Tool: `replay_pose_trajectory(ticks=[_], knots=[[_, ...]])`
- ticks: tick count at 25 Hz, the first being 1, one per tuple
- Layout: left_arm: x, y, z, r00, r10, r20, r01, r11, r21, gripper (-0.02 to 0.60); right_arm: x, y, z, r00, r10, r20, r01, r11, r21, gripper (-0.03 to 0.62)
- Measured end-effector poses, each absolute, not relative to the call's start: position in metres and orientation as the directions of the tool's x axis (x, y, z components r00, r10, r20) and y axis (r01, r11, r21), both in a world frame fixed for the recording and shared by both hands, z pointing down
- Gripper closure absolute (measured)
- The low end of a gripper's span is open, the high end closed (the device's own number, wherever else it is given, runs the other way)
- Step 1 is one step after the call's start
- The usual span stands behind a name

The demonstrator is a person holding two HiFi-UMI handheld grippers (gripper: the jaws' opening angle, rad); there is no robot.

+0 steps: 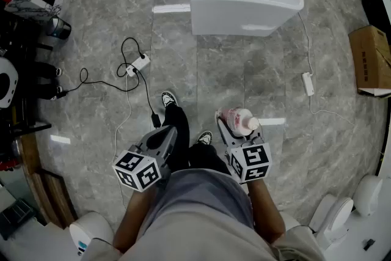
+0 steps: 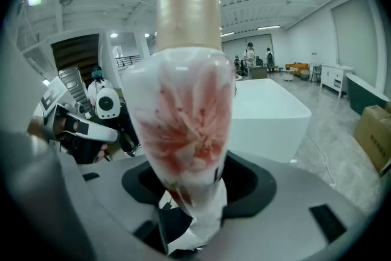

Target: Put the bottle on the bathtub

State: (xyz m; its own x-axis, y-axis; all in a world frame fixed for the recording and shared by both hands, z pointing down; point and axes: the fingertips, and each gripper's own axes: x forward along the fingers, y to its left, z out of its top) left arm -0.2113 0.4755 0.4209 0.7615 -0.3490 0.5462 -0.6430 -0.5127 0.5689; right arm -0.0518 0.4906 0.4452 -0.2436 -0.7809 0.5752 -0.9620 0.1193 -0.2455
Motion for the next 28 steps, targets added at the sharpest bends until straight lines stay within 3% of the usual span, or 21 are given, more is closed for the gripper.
replay_pose_trajectory(ticks=[13, 28], knots=[[-0.179, 0.538, 0.388, 0.784, -0.35, 0.513, -0.61, -0.59, 0.529, 0.574, -0.036, 0.577, 0.415, -0.204, -0.816, 0.54, -0.969, 0.089, -0.231, 0.355], [-0.159, 0.457, 0.39, 0.828, -0.3, 0.474, -0.546, -0.628, 0.555, 0.574, -0.037, 0.513, 0.414, -0.244, -0.797, 0.552, -0.95, 0.084, -0.299, 0.355]])
